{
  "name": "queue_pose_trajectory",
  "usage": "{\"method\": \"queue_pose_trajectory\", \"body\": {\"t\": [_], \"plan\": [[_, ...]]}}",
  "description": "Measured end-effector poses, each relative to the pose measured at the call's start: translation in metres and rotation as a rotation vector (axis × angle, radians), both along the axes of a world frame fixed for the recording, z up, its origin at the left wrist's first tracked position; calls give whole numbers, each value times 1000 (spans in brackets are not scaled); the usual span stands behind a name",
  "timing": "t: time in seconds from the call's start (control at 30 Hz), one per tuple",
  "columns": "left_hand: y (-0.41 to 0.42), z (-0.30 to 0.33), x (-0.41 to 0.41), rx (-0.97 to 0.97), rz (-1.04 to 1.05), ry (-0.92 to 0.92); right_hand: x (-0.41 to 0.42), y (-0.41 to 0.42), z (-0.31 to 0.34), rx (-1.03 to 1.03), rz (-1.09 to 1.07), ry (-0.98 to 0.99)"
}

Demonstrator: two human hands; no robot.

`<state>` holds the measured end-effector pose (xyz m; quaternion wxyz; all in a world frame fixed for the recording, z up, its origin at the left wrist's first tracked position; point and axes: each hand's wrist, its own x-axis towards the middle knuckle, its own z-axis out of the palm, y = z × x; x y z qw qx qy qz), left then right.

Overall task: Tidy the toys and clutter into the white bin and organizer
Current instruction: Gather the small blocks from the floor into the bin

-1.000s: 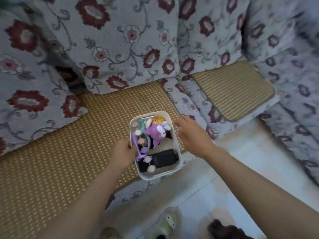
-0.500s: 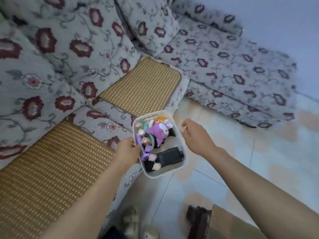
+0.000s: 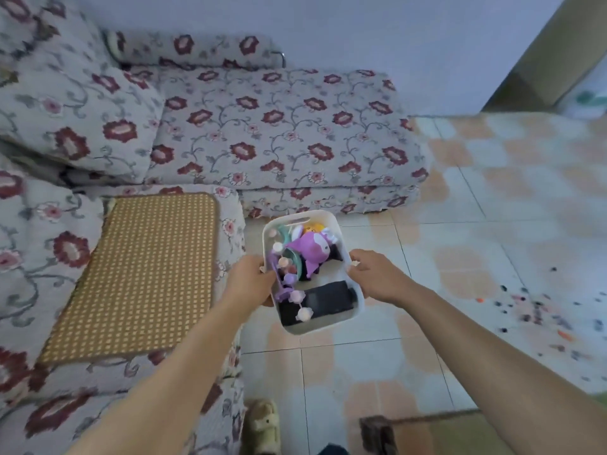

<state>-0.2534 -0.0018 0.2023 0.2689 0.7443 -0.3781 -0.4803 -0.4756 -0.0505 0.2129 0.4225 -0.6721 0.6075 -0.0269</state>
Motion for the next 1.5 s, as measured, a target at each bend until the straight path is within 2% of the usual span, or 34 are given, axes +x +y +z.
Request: {"method": "queue_pose_trajectory", "body": {"t": [0.13,0.33,0.6,0.9,1.07,1.27,1.5], "plan": [[-69,12,-27,16,-149,-13,-29,-37,8,-18,-119,18],[-172,12,-115,33,-432,-13,-113,-75,6,-40,-323,51],[-299,-8,-308,36,-783,1,-278,-135,-10,-28,-661,122],[-391,-47,-500,119,-1052,31,-433,-175,-39,91,-989,121],[-443,-70,-614,72,-1221,-6,-516,-209,-67,90,-1150,146],[-493,-116,-740,59,-1317,-78,-619,-249,-121,103,-1253,142],[-518,-197,-868,120,-1311,-113,-733,-275,-203,69,-1315,93]]}}
